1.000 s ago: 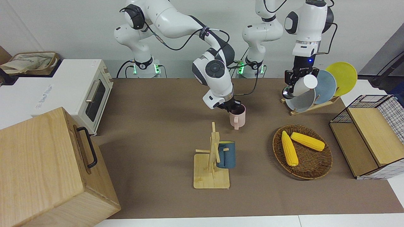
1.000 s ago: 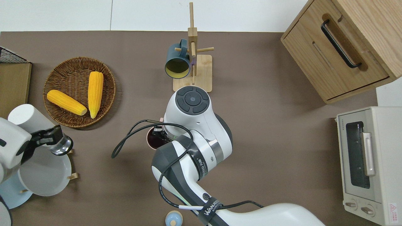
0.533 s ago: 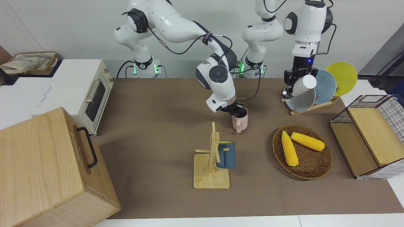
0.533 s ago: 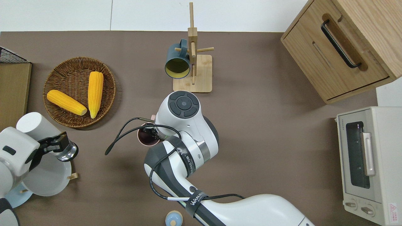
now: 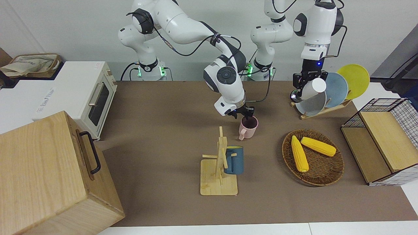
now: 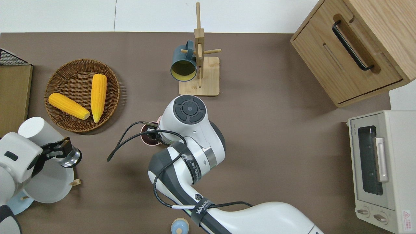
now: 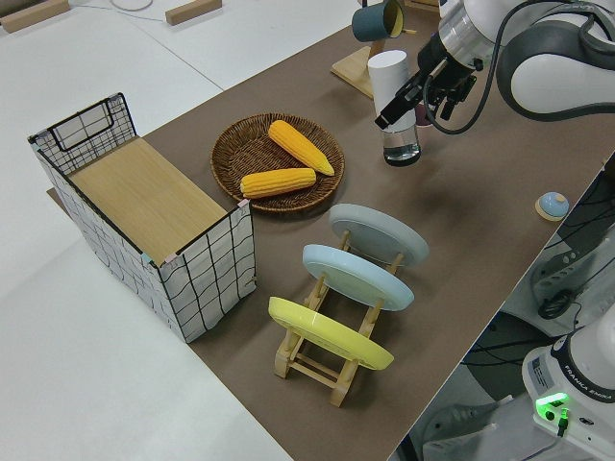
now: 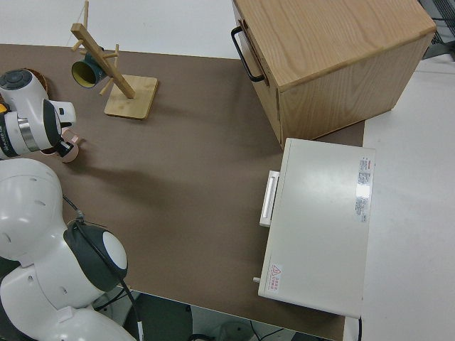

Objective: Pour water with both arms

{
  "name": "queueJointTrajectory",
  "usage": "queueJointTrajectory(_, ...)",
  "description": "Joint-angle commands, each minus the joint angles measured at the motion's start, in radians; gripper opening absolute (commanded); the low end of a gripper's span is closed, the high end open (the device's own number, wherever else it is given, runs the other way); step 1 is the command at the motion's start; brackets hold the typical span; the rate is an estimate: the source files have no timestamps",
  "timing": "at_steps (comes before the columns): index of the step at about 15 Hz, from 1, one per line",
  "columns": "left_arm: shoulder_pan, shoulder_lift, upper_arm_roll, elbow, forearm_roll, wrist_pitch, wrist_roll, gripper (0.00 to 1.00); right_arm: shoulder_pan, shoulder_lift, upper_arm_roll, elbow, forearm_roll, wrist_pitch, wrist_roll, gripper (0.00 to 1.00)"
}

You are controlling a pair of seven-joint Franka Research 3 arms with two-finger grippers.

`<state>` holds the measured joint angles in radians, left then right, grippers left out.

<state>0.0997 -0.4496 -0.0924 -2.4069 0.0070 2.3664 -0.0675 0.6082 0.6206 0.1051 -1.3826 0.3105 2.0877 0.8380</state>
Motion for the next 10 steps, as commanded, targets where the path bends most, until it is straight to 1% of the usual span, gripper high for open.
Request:
queueJointTrajectory(1, -0.022, -0.031, 0.011, -0.015, -0.024, 0.031, -0.014, 0.00, -0.007, -0.054, -0.012, 0.011, -0.013, -0.089, 0.018, 0.990)
queueJointTrajectory(2, -0.022, -0.029, 0.010, -0.015, -0.025, 0.031, -0.014, 0.00, -0.013, -0.086, -0.016, 0.011, -0.014, -0.124, 0.018, 0.990)
queueJointTrajectory(4, -0.028, -0.029, 0.010, -0.017, -0.025, 0.031, -0.014, 0.00, -0.028, -0.151, -0.057, 0.011, -0.022, -0.217, 0.012, 0.992)
queueJointTrajectory(5, -0.031, -0.029, 0.010, -0.018, -0.025, 0.031, -0.015, 0.00, -0.042, -0.191, -0.073, 0.011, -0.024, -0.268, -0.003, 0.992)
queueJointTrajectory(6, -0.032, -0.027, 0.010, -0.018, -0.025, 0.031, -0.015, 0.00, -0.065, -0.226, -0.082, 0.011, -0.025, -0.322, -0.025, 0.992)
queueJointTrajectory(7, -0.032, -0.027, 0.010, -0.020, -0.025, 0.031, -0.014, 0.00, -0.097, -0.260, -0.084, 0.011, -0.030, -0.374, -0.060, 0.992)
queueJointTrajectory(8, -0.041, -0.027, 0.010, -0.023, -0.025, 0.031, -0.015, 0.00, -0.144, -0.309, -0.087, 0.011, -0.033, -0.455, -0.116, 0.992)
queueJointTrajectory(9, -0.048, -0.027, 0.010, -0.024, -0.025, 0.031, -0.015, 0.00, -0.180, -0.335, -0.087, 0.011, -0.045, -0.495, -0.149, 0.992)
queueJointTrajectory(10, -0.057, -0.027, 0.010, -0.027, -0.025, 0.030, -0.018, 0.00, -0.209, -0.358, -0.085, 0.011, -0.069, -0.521, -0.178, 0.992)
